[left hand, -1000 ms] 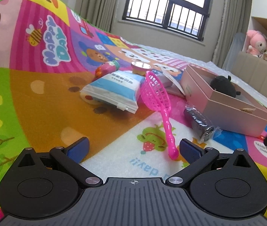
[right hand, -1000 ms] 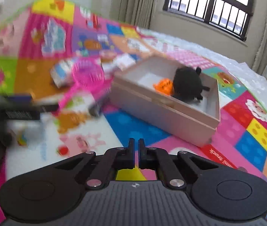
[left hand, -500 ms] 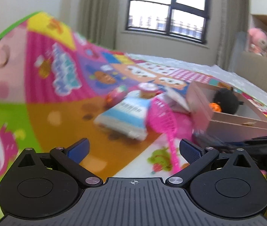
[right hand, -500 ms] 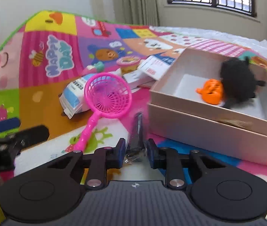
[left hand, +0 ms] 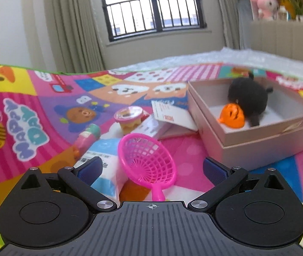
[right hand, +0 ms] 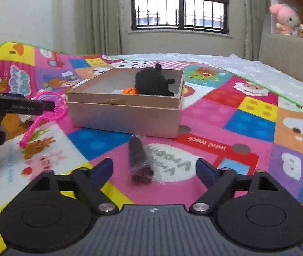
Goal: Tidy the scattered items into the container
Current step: 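Close the left tool on the pink net's handle, then lift the pink net with the left tool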
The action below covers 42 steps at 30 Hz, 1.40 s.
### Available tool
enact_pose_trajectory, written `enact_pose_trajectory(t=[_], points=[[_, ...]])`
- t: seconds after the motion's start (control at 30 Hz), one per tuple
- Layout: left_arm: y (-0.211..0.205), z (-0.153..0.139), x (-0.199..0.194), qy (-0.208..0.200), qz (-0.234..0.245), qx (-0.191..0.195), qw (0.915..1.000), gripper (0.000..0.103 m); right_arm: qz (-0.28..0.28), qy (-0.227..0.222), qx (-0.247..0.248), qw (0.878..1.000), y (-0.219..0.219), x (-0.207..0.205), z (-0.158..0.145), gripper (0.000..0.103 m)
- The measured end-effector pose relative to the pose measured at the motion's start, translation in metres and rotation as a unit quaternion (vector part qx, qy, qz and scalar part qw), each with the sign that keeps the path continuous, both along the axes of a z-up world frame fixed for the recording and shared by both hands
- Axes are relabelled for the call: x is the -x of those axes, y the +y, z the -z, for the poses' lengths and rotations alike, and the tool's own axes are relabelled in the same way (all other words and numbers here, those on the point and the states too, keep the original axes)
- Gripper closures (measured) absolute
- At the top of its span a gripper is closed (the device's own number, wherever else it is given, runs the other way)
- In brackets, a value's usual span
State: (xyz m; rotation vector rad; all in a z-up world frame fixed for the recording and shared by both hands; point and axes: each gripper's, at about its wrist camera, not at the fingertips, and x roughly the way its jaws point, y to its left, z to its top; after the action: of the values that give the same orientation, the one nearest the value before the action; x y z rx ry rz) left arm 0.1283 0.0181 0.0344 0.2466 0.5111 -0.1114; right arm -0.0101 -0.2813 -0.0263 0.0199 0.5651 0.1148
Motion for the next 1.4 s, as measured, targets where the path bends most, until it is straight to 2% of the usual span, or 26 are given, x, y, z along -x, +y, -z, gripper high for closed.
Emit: enact_pose_trajectory(t=[0.07, 0.13, 0.17, 0.27, 0.37, 0.4, 0.47, 0.57, 0.63, 0.67, 0.73, 0.77, 0.83, 0.87, 0.93, 1.0, 1.07, 1.23, 1.4], points=[[-0.003, 0.005, -0.006, 0.006, 0.0, -0.016, 0.9999, 0.003, 0.002, -0.001, 0.005, 1.0, 0.002, -0.002, 0.008, 0.006], [-0.006, 0.008, -0.01, 0.007, 0.001, -0.031, 0.9995, 0.019, -0.009, 0.001, 0.009, 1.0, 0.003, -0.001, 0.01, 0.001], [-0.007, 0.01, -0.012, 0.009, 0.001, -0.038, 0.9992, 0.03, -0.012, 0.003, 0.005, 1.0, 0.002, -0.001, 0.009, 0.0], [-0.008, 0.014, -0.017, 0.008, 0.006, -0.047, 0.9988, 0.033, -0.013, 0.02, -0.011, 1.0, -0.001, -0.005, 0.013, 0.0], [-0.005, 0.014, -0.017, 0.01, 0.006, -0.049, 0.9987, 0.069, -0.012, 0.015, -0.004, 1.0, 0.002, -0.005, 0.015, 0.0], [-0.002, 0.012, -0.015, 0.012, 0.007, -0.044, 0.9989, 0.077, -0.011, 0.015, -0.002, 1.0, 0.003, -0.004, 0.016, 0.0], [0.004, 0.007, -0.007, 0.012, 0.011, -0.031, 0.9994, 0.083, -0.011, 0.013, -0.004, 1.0, 0.002, -0.003, 0.017, 0.0], [0.015, -0.002, 0.012, 0.026, 0.033, 0.012, 0.9991, 0.084, -0.011, 0.012, -0.008, 1.0, 0.002, -0.004, 0.017, 0.0], [0.02, -0.004, 0.026, 0.043, 0.055, 0.042, 0.9967, 0.084, -0.01, 0.013, -0.003, 1.0, 0.003, -0.004, 0.017, 0.0], [0.021, -0.003, 0.035, 0.051, 0.066, 0.051, 0.9952, 0.08, -0.01, 0.014, 0.001, 1.0, 0.005, -0.004, 0.017, 0.0], [0.023, 0.0, 0.048, 0.066, 0.087, 0.065, 0.9919, 0.078, -0.008, 0.016, 0.008, 1.0, 0.007, -0.005, 0.018, 0.0], [0.024, 0.001, 0.054, 0.076, 0.097, 0.077, 0.9894, 0.073, -0.008, 0.016, 0.012, 1.0, 0.008, -0.005, 0.018, 0.0], [0.026, 0.004, 0.063, 0.096, 0.108, 0.099, 0.9845, 0.069, -0.007, 0.016, 0.018, 1.0, 0.01, -0.005, 0.018, 0.0], [0.027, 0.006, 0.066, 0.102, 0.108, 0.106, 0.9832, 0.063, -0.006, 0.016, 0.02, 1.0, 0.011, -0.005, 0.018, 0.0], [0.029, 0.01, 0.071, 0.106, 0.099, 0.109, 0.9834, 0.044, -0.005, 0.016, 0.023, 1.0, 0.012, -0.005, 0.018, 0.0], [0.033, 0.014, 0.076, 0.102, 0.08, 0.104, 0.9861, 0.017, -0.004, 0.016, 0.025, 1.0, 0.013, -0.004, 0.018, 0.0], [0.038, 0.017, 0.078, 0.098, 0.06, 0.102, 0.9881, 0.005, -0.004, 0.017, 0.029, 0.999, 0.013, -0.004, 0.018, 0.0], [0.049, 0.02, 0.081, 0.109, 0.035, 0.114, 0.9868, 0.0, -0.006, 0.025, 0.03, 0.999, 0.013, -0.006, 0.018, 0.0], [0.047, 0.023, 0.089, 0.098, 0.021, 0.11, 0.9888, 0.0, -0.003, 0.047, -0.014, 0.999, 0.002, -0.008, 0.014, 0.0]])
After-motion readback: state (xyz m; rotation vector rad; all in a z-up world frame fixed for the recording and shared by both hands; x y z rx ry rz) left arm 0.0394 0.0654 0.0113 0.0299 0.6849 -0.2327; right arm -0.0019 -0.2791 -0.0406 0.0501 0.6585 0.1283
